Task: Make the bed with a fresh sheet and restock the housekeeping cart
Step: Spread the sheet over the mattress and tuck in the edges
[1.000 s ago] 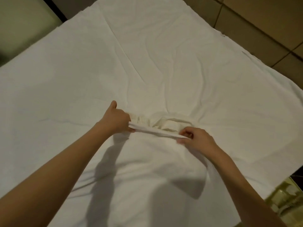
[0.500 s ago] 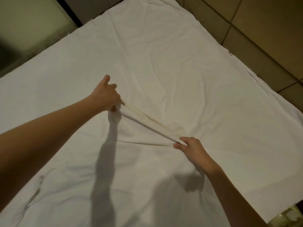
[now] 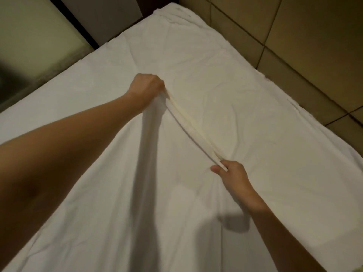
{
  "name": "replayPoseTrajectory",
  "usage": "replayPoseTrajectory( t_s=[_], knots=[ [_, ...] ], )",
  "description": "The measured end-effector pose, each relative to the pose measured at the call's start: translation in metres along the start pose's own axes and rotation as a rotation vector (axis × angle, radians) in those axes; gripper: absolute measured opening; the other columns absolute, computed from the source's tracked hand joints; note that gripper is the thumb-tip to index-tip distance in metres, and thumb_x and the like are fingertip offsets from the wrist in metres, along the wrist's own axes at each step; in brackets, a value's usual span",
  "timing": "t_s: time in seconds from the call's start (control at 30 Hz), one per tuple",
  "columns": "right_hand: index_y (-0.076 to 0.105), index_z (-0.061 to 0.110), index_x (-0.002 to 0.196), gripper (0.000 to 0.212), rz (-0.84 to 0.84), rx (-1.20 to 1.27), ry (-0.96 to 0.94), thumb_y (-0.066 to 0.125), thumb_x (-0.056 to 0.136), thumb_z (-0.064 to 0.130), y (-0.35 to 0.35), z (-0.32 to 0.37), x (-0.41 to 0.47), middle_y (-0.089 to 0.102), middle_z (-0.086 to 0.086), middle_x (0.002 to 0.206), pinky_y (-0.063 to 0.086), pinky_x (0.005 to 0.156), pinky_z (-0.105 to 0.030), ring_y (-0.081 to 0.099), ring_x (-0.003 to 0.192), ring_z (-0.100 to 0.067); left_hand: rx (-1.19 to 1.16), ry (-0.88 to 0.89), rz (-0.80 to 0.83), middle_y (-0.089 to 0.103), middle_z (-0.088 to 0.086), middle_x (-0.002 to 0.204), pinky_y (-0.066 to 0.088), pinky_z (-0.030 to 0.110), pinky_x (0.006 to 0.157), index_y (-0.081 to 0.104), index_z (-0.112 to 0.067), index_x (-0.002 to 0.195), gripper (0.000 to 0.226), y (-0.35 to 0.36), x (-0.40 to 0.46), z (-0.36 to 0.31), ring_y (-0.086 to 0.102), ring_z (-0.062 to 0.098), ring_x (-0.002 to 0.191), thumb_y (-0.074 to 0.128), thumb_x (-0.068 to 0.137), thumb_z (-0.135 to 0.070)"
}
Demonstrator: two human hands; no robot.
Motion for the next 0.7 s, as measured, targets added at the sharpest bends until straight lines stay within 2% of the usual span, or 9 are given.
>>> replayPoseTrajectory(
  t_s=[0.07, 0.1, 0.17, 0.2, 0.3, 0.43, 0.57, 0.63, 0.7],
  knots=[
    [0.073, 0.010, 0.096, 0.021, 0.025, 0.000, -0.036, 0.068, 0.085, 0.027, -0.018, 0.017, 0.020, 0.064, 0.001, 0.077, 0.042, 0.063, -0.023, 0.058, 0.072, -0.018, 0.007, -0.072, -0.031, 0.063, 0.021, 0.102, 0.042, 0.036, 0.073, 0.065, 0.003, 0.103, 0.018, -0.017, 0.022, -0.001, 0.060, 0.037, 0.095, 0.055, 0.087, 0.004],
    [0.072, 0.013, 0.084, 0.015, 0.044, -0.001, -0.049, 0.068, 0.085, 0.027, -0.024, 0.023, 0.030, 0.057, 0.005, 0.066, 0.037, 0.056, -0.022, 0.052, 0.063, -0.015, 0.006, -0.111, -0.048, 0.062, 0.022, 0.101, 0.040, 0.035, 0.072, 0.064, 0.004, 0.101, 0.018, -0.021, 0.032, 0.001, 0.060, 0.037, 0.094, 0.054, 0.087, 0.004],
    [0.061, 0.022, 0.064, 0.023, 0.053, -0.001, -0.068, 0.069, 0.085, 0.026, -0.033, 0.033, 0.050, 0.047, 0.008, 0.055, 0.031, 0.051, -0.021, 0.045, 0.054, -0.011, -0.024, -0.188, -0.071, 0.062, 0.023, 0.104, 0.040, 0.036, 0.073, 0.064, 0.004, 0.103, 0.019, -0.018, 0.051, 0.009, 0.060, 0.039, 0.096, 0.054, 0.088, 0.002],
    [0.059, 0.022, 0.062, 0.025, 0.051, 0.012, -0.073, 0.071, 0.083, 0.026, -0.036, 0.034, 0.062, 0.048, 0.007, 0.056, 0.032, 0.052, -0.022, 0.046, 0.054, -0.010, -0.054, -0.228, -0.078, 0.062, 0.024, 0.106, 0.041, 0.037, 0.074, 0.064, 0.004, 0.105, 0.020, -0.012, 0.060, 0.014, 0.059, 0.039, 0.098, 0.053, 0.088, 0.002],
    [0.065, 0.014, 0.073, 0.019, 0.079, -0.035, -0.034, 0.074, 0.080, 0.030, -0.033, 0.020, 0.091, 0.057, 0.002, 0.065, 0.036, 0.058, -0.025, 0.054, 0.062, -0.013, -0.199, -0.335, -0.064, 0.062, 0.022, 0.109, 0.044, 0.037, 0.077, 0.066, 0.000, 0.106, 0.025, 0.019, 0.081, 0.011, 0.060, 0.038, 0.101, 0.049, 0.087, 0.002],
    [0.063, 0.017, 0.079, 0.025, 0.129, -0.131, 0.001, 0.076, 0.076, 0.038, -0.025, -0.005, 0.106, 0.059, 0.006, 0.070, 0.039, 0.060, -0.027, 0.055, 0.064, -0.012, -0.420, -0.331, 0.017, 0.065, 0.006, 0.103, 0.036, 0.030, 0.071, 0.066, -0.015, 0.093, 0.026, 0.064, 0.093, -0.006, 0.058, 0.027, 0.094, 0.048, 0.082, 0.000],
    [0.068, 0.020, 0.098, 0.031, 0.214, 0.046, 0.026, 0.075, 0.076, 0.040, -0.029, -0.010, 0.099, 0.066, 0.012, 0.087, 0.043, 0.064, -0.019, 0.063, 0.081, -0.010, -0.514, -0.308, -0.043, 0.067, -0.003, 0.102, 0.035, 0.029, 0.071, 0.067, -0.022, 0.093, 0.017, 0.064, 0.106, 0.006, 0.058, 0.022, 0.098, 0.059, 0.084, -0.009],
    [0.065, 0.017, 0.108, 0.041, 0.288, -0.019, 0.071, 0.075, 0.076, 0.040, -0.028, -0.017, 0.095, 0.065, 0.008, 0.099, 0.043, 0.067, -0.019, 0.062, 0.087, -0.010, -0.524, -0.300, -0.080, 0.069, -0.004, 0.098, 0.035, 0.028, 0.069, 0.067, -0.022, 0.089, 0.012, 0.060, 0.115, 0.012, 0.060, 0.021, 0.096, 0.063, 0.084, -0.012],
    [0.067, 0.010, 0.102, 0.037, 0.266, -0.116, 0.081, 0.076, 0.077, 0.034, -0.029, -0.021, 0.100, 0.064, 0.001, 0.095, 0.042, 0.061, -0.019, 0.062, 0.081, -0.014, -0.460, -0.296, -0.160, 0.071, 0.000, 0.096, 0.036, 0.028, 0.067, 0.067, -0.019, 0.089, 0.015, 0.059, 0.119, 0.014, 0.060, 0.023, 0.091, 0.061, 0.084, -0.006]
  ],
)
Point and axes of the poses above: each hand's wrist, its own x-axis towards the middle knuckle, its own y-axis out of the palm, z = x × y, the point moved 6 cm from there along x, towards the middle knuckle
